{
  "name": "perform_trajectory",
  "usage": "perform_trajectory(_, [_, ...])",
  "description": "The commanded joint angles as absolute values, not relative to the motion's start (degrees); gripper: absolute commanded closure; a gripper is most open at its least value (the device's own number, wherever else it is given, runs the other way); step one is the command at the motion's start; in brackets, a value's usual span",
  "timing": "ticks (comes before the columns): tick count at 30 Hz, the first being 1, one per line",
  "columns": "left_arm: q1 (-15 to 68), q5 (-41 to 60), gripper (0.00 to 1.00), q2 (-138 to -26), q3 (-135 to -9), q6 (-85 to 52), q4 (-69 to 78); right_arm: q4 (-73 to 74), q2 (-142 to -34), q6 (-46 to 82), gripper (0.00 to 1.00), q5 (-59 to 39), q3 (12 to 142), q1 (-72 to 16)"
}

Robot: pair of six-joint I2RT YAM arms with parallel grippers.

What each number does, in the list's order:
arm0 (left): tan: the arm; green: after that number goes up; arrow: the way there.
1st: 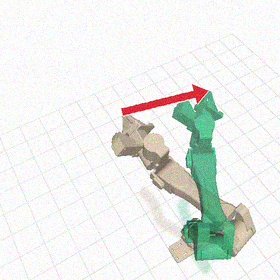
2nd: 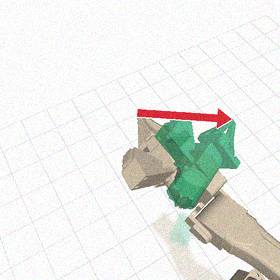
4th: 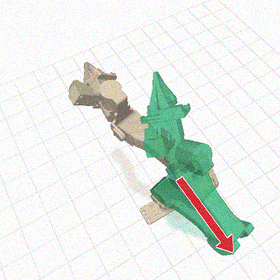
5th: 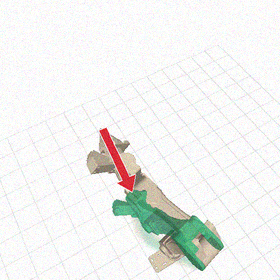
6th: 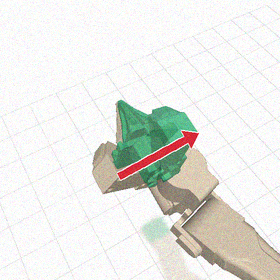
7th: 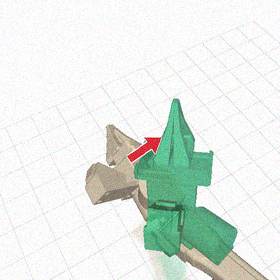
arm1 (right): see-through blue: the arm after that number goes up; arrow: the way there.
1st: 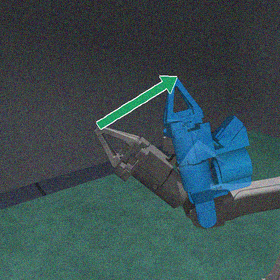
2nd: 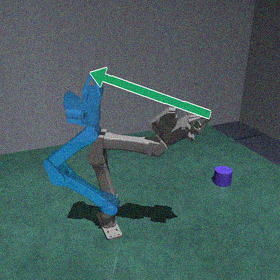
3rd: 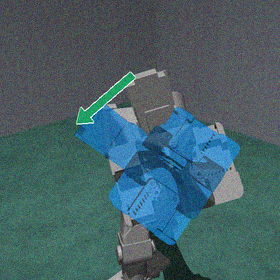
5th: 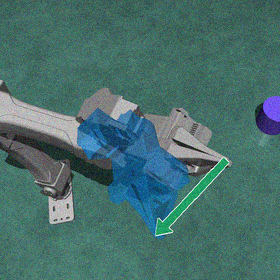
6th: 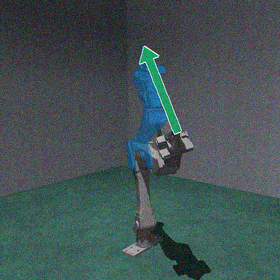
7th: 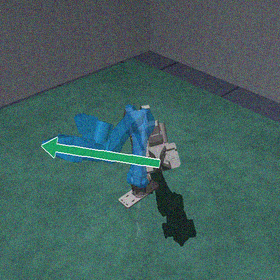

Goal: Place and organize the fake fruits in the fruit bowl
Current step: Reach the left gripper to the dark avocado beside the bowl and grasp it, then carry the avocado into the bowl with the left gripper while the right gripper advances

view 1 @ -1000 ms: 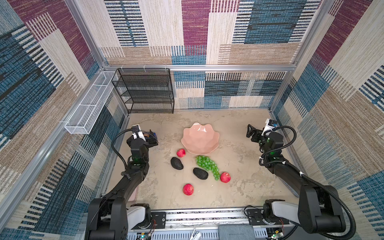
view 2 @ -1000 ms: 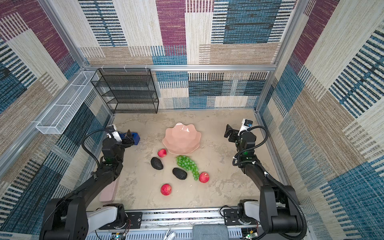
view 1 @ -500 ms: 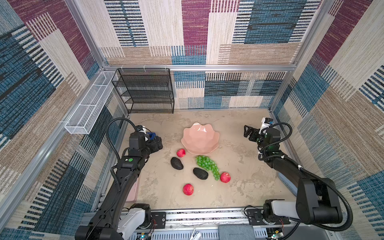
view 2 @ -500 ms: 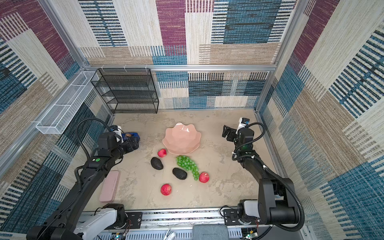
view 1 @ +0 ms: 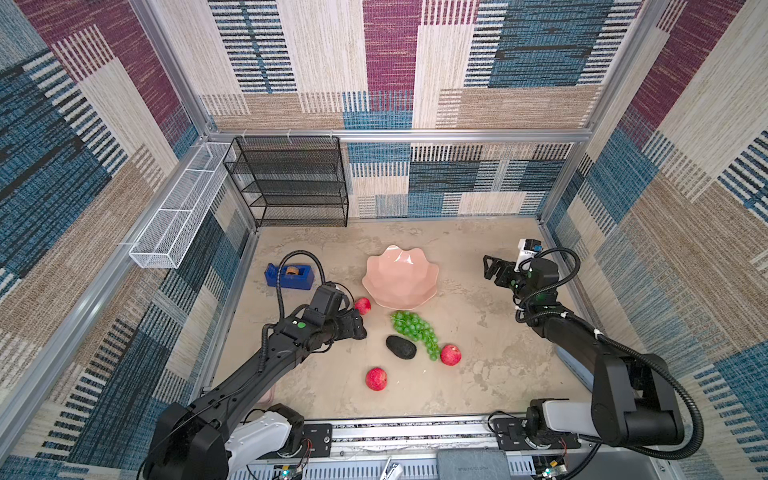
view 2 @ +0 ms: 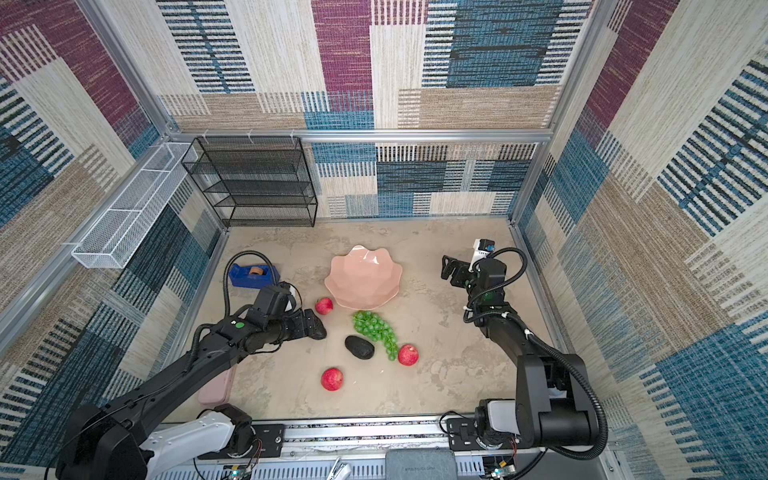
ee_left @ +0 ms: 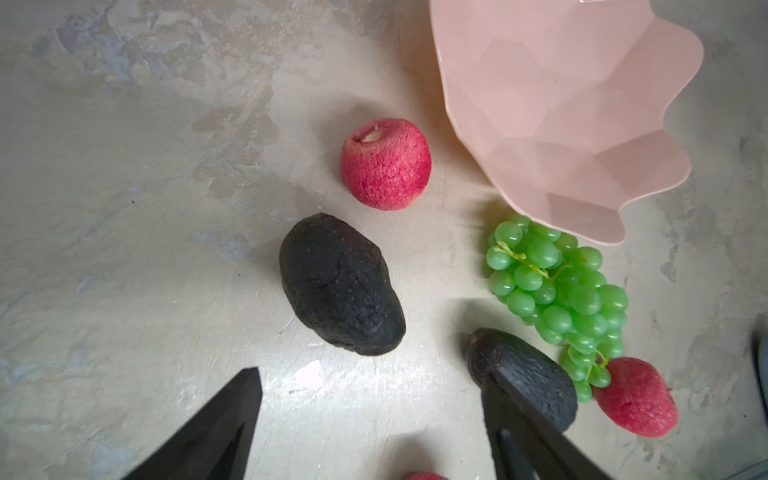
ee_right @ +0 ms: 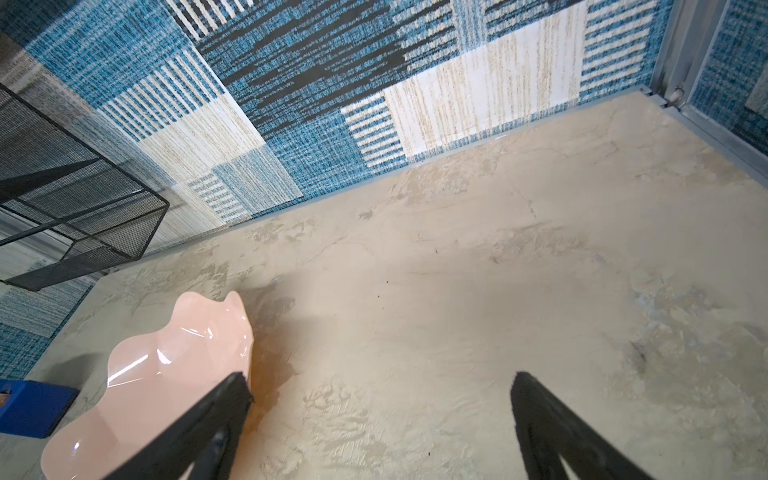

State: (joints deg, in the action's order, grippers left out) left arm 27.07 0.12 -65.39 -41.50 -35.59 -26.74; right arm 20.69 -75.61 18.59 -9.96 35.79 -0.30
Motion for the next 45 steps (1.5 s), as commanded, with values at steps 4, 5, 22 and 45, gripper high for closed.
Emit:
perform_trajectory(4, [27.95, -0.97, 0.14, -71.19, -41.53, -37.90, -22.40, 21.79, -73.86, 19.36, 0.00, -9.88, 34.16, -0.29])
perform_trajectory(5, [28.12, -1.10, 0.14, -71.78, -41.35, -37.99, -21.88, 21.96, -73.48, 19.19, 0.00, -9.69, 33.82, -0.27])
perform_trajectory(22, [28.06, -7.29, 0.48, -77.74, -40.23, -37.16, -18.58, 22.41, -73.42, 19.52, 0.00, -10.20, 33.05, -0.28])
perform_trajectory(45, [28.12, 5.04, 0.54, -96.36, -79.03, -21.65, -25.41, 10.87, -72.37, 18.79, 0.00, -9.16, 36.37, -4.17])
